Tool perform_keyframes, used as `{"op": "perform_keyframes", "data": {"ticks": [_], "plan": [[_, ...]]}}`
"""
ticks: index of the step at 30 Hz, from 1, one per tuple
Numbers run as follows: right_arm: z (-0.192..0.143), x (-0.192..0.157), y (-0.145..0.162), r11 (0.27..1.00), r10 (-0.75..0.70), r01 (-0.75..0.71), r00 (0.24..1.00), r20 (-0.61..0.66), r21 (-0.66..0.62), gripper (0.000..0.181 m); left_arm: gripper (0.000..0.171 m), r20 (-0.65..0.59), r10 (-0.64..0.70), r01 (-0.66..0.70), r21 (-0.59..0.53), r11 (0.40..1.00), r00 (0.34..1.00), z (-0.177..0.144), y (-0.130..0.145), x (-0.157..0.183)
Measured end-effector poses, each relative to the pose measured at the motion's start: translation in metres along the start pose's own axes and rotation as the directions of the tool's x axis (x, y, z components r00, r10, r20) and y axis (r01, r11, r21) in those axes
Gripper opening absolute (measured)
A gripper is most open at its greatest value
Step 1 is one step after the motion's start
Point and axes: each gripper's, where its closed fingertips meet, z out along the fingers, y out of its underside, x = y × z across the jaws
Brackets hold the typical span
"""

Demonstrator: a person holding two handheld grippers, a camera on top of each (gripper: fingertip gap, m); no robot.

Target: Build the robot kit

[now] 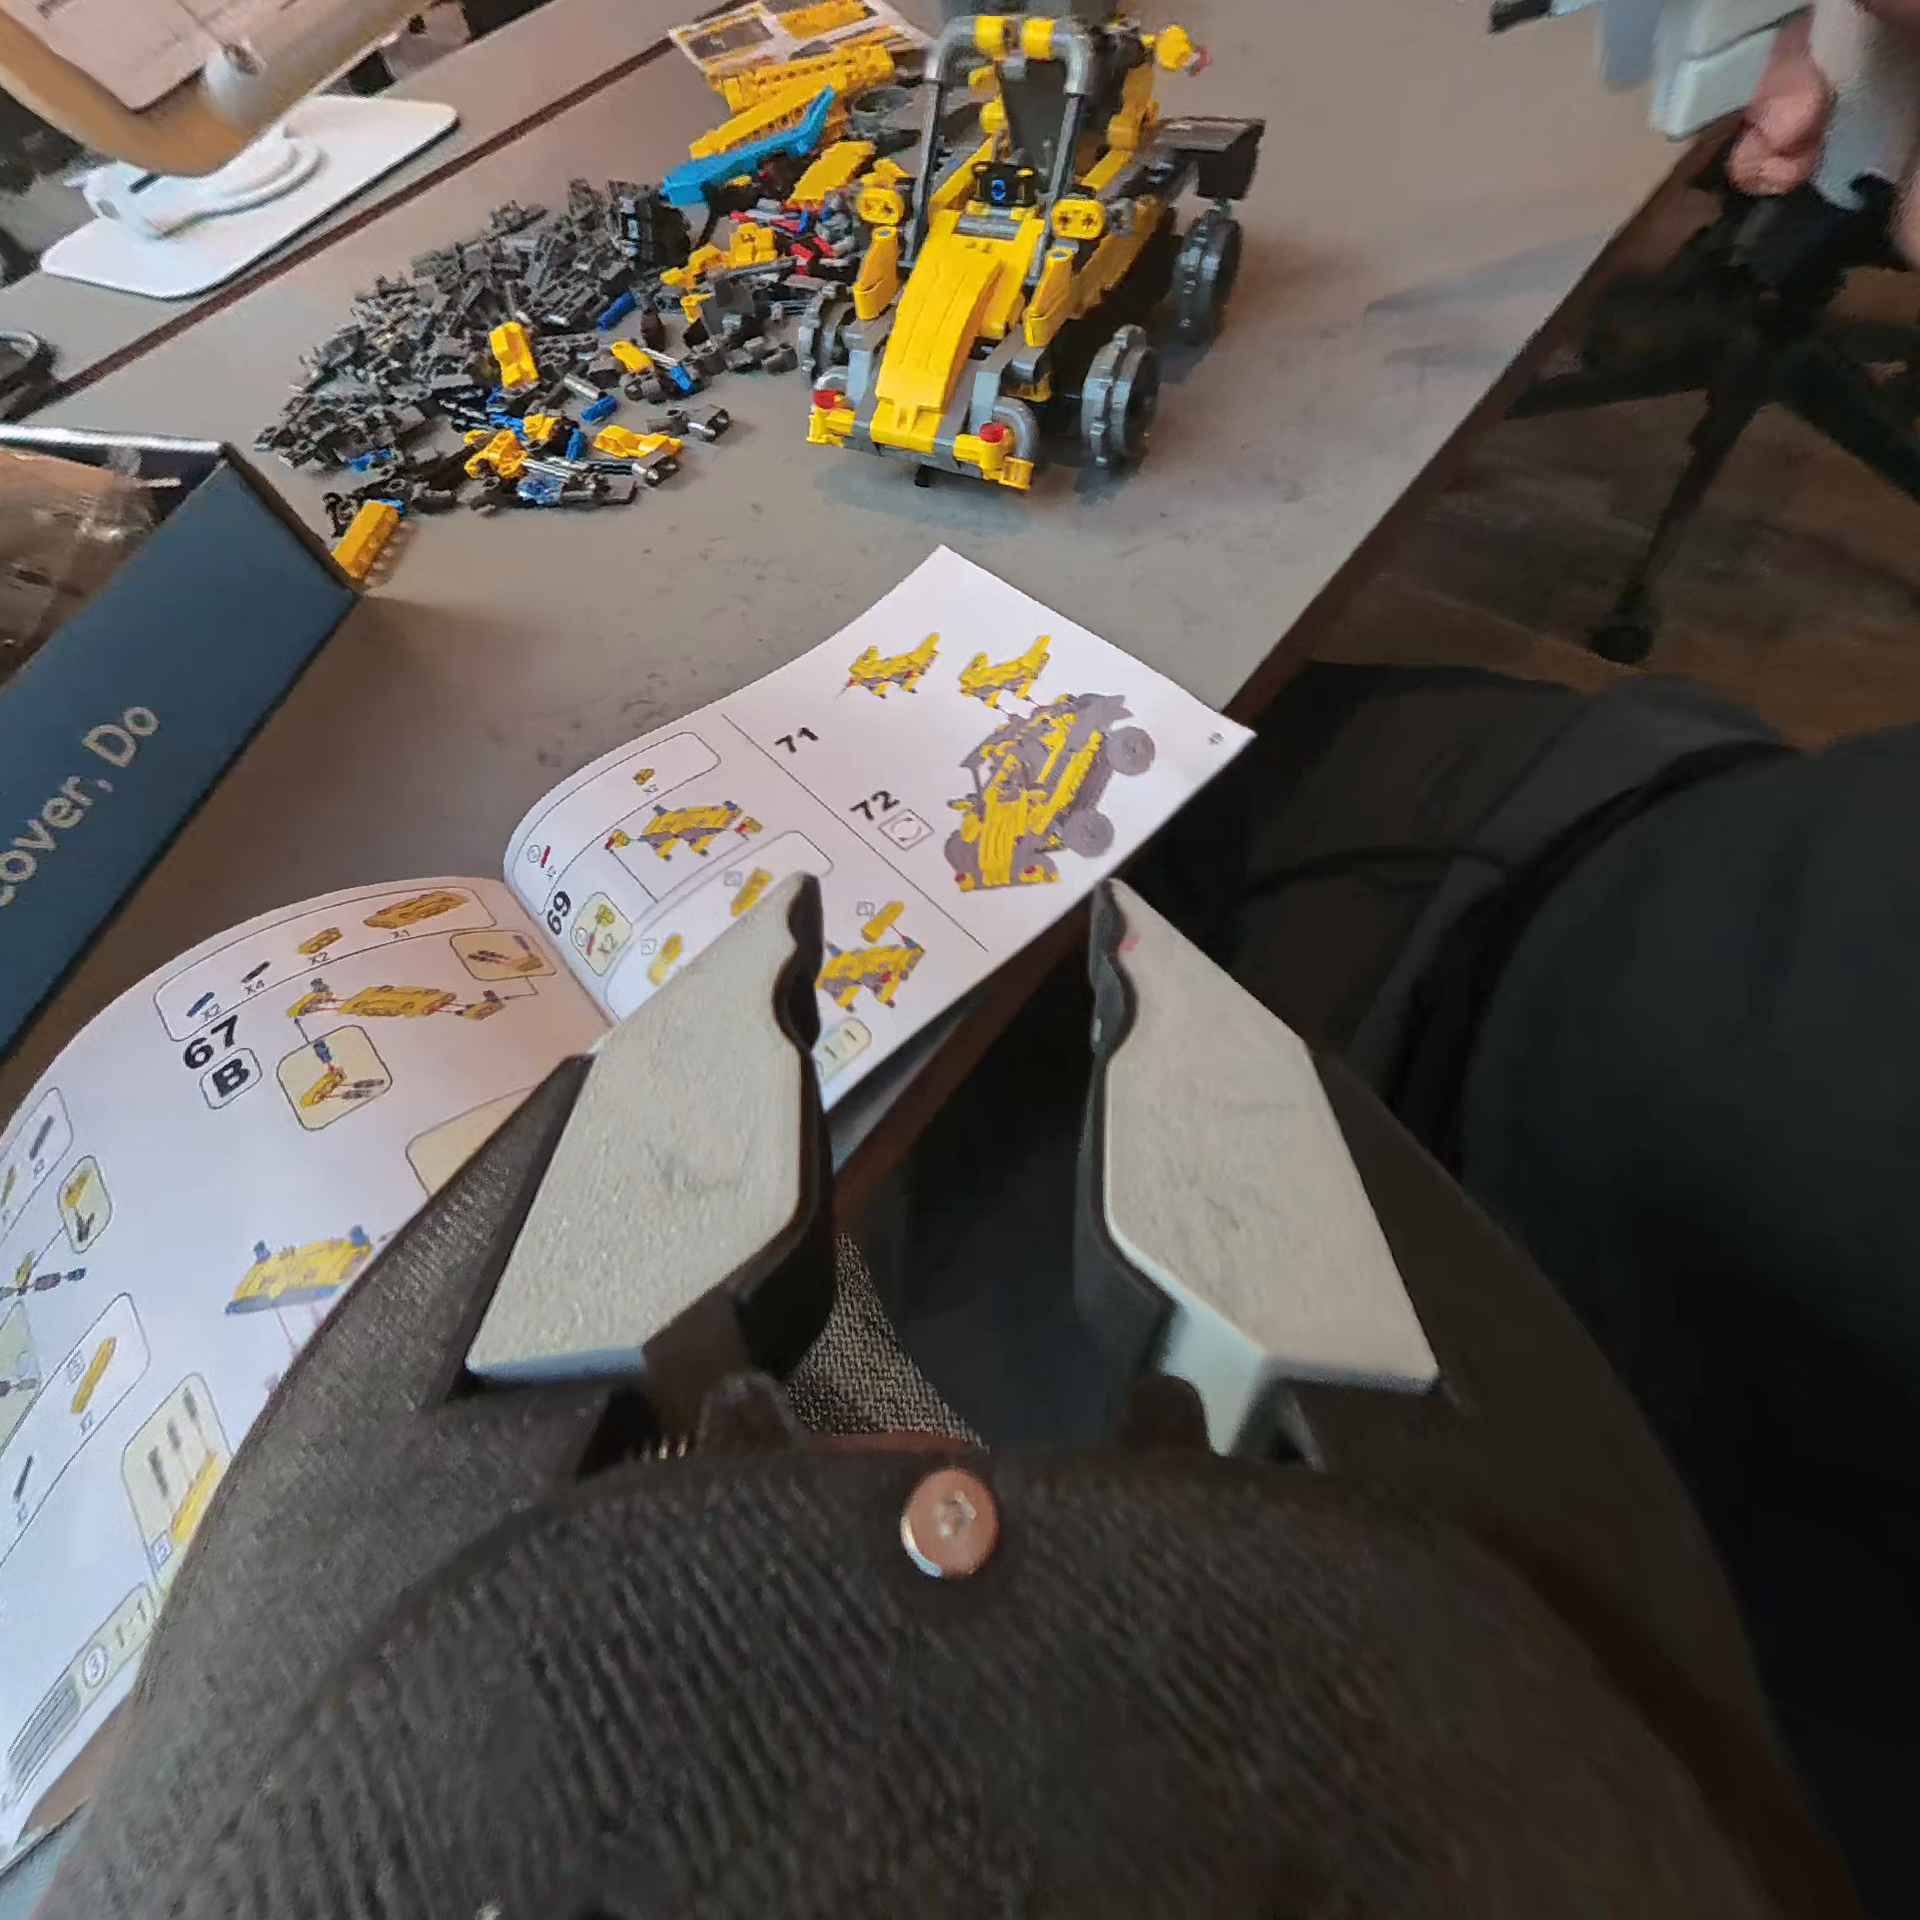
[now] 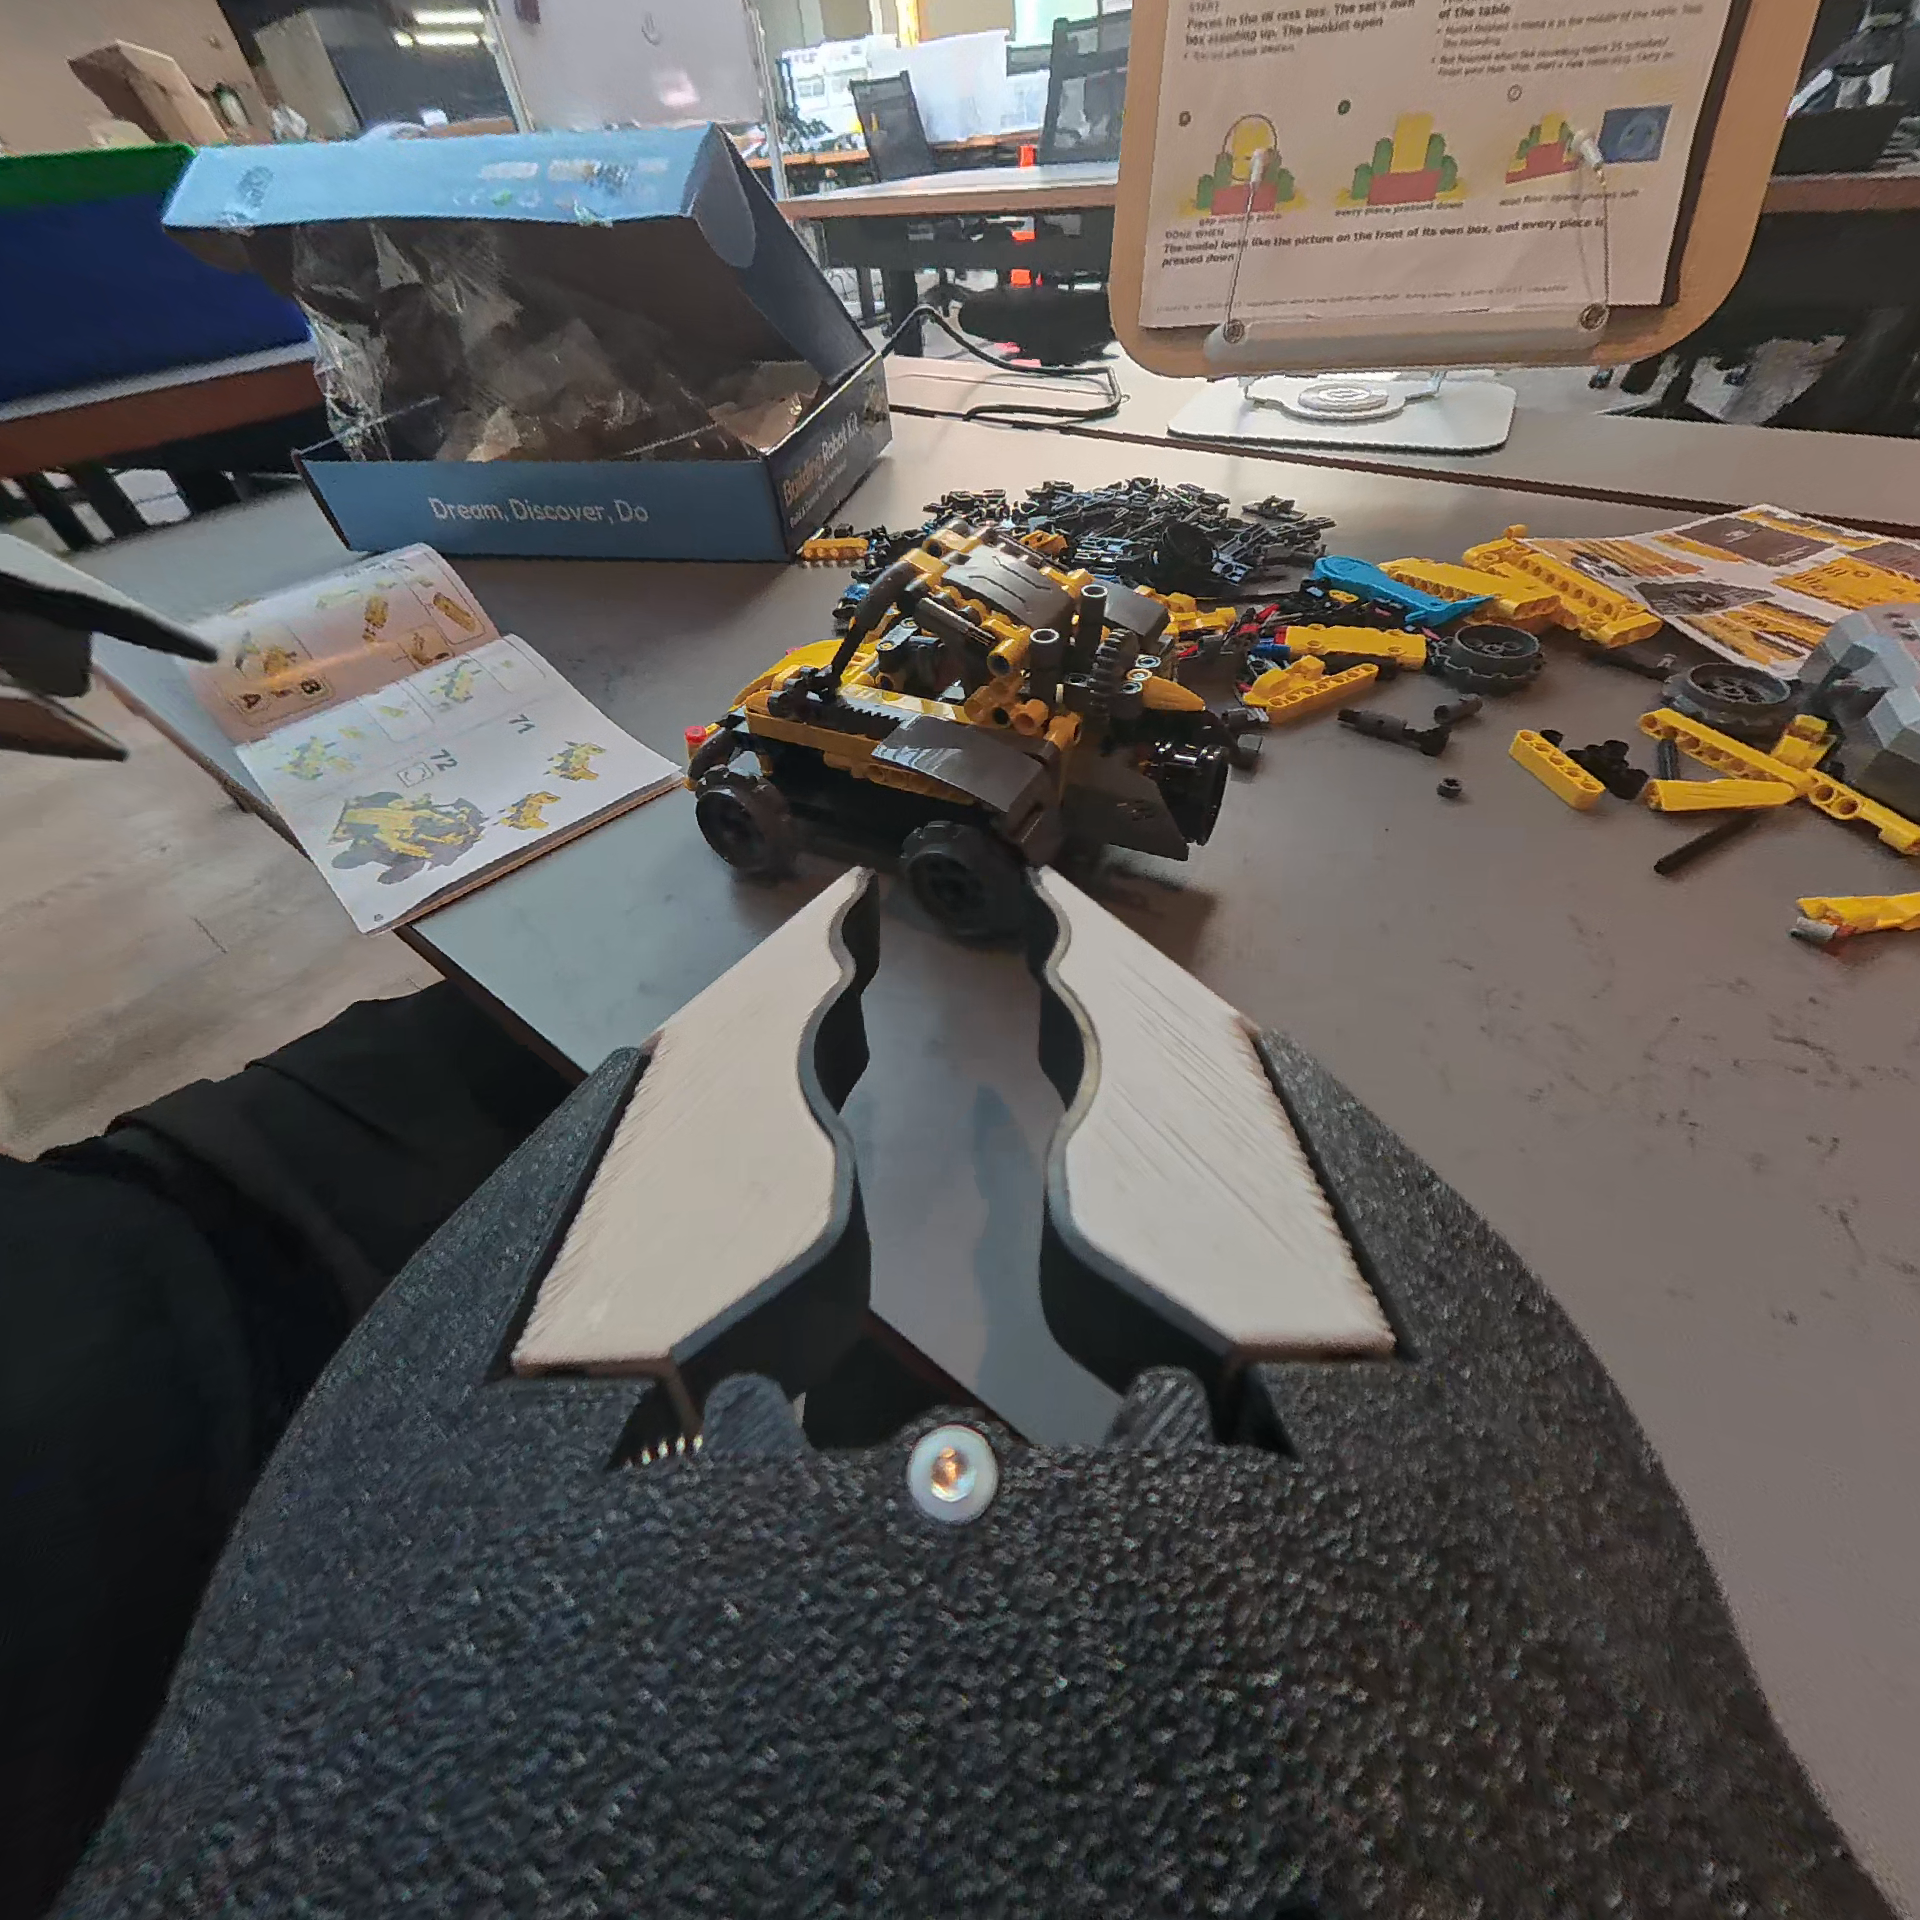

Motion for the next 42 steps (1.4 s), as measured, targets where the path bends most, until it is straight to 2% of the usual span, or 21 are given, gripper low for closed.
{"op": "perform_keyframes", "data": {"ticks": [5,7,8,11,12,14,16,18,20,22,24,26,27,30,32,34,35,37,40,42], "plan": [[0.002,0.005,-0.012,0.998,0.053,-0.054,0.998,0.023,0.04,0.026,0.048,0.018,0.219,-0.213,-0.15,0.965,0.976,0.01,0.017,0.003],[0.001,0.004,-0.019,0.997,0.051,-0.052,0.998,0.027,0.057,0.026,0.052,-0.041,0.179,-0.183,-0.171,0.968,0.983,0.026,0.017,0.008],[0.0,0.002,-0.021,0.998,0.04,-0.041,0.999,0.024,0.057,0.026,0.048,-0.061,0.142,-0.15,-0.167,0.974,0.988,0.035,0.015,0.01],[-0.001,0.0,-0.021,0.999,-0.003,0.003,1.0,0.002,0.043,0.026,0.02,-0.016,-0.036,0.032,-0.231,0.973,0.999,0.068,0.02,-0.001],[-0.001,0.0,-0.021,0.999,-0.011,0.011,1.0,-0.002,0.04,0.026,0.016,-0.014,-0.107,0.101,-0.214,0.972,0.994,0.078,0.014,0.0],[0.002,0.001,-0.019,1.0,-0.015,0.015,1.0,-0.012,0.026,0.025,0.008,0.048,-0.169,0.173,-0.102,0.98,0.984,0.088,-0.01,-0.011],[0.006,0.0,-0.019,1.0,-0.002,0.002,1.0,0.0,0.022,0.025,0.008,0.129,-0.14,0.143,-0.014,0.99,0.982,0.08,-0.033,-0.029],[0.01,-0.012,-0.02,1.0,0.016,-0.017,0.999,0.05,0.017,0.028,0.007,0.207,-0.098,0.096,0.019,0.995,0.973,0.063,-0.046,-0.051],[0.017,-0.043,-0.023,1.0,0.021,-0.021,0.987,0.159,-0.003,0.03,0.011,0.185,-0.088,0.096,-0.031,0.995,0.979,0.051,-0.037,-0.065],[0.03,-0.091,-0.024,0.999,0.025,-0.015,0.955,0.295,-0.037,0.032,0.019,0.171,-0.072,0.104,-0.187,0.977,0.983,0.045,0.0,-0.079],[0.05,-0.144,-0.017,0.994,0.036,0.009,0.916,0.401,-0.11,0.034,0.017,0.228,-0.022,0.084,-0.264,0.961,0.973,0.036,0.032,-0.101],[0.071,-0.196,-0.004,0.978,0.047,0.059,0.873,0.485,-0.202,0.035,0.014,0.27,0.026,0.054,-0.283,0.958,0.963,0.03,0.053,-0.117],[0.082,-0.218,0.003,0.965,0.041,0.1,0.856,0.516,-0.242,0.035,0.013,0.275,0.005,0.063,-0.239,0.969,0.961,0.027,0.052,-0.12],[0.122,-0.251,0.029,0.903,-0.074,0.284,0.843,0.533,-0.324,0.025,0.0,0.273,-0.095,0.152,-0.194,0.969,0.957,0.021,0.059,-0.12],[0.146,-0.246,0.048,0.823,-0.176,0.404,0.851,0.495,-0.401,0.01,0.0,0.292,-0.123,0.178,-0.169,0.969,0.948,0.018,0.061,-0.119],[0.16,-0.237,0.056,0.769,-0.239,0.464,0.847,0.475,-0.439,0.0,0.0,0.32,-0.121,0.179,-0.158,0.971,0.94,0.013,0.064,-0.119],[0.164,-0.231,0.063,0.733,-0.263,0.496,0.837,0.479,-0.465,0.0,0.0,0.334,-0.123,0.182,-0.151,0.972,0.934,0.01,0.065,-0.119],[0.17,-0.22,0.059,0.715,-0.293,0.516,0.834,0.467,-0.472,0.0,0.0,0.34,-0.149,0.205,-0.135,0.969,0.928,0.005,0.067,-0.118],[0.183,-0.187,0.054,0.662,-0.386,0.544,0.837,0.388,-0.516,0.0,0.0,0.319,-0.199,0.249,-0.123,0.961,0.927,0.001,0.07,-0.114],[0.183,-0.185,0.054,0.655,-0.334,0.513,0.855,0.396,-0.555,0.0,0.0,0.32,-0.21,0.258,-0.115,0.959,0.924,0.0,0.071,-0.112]]}}
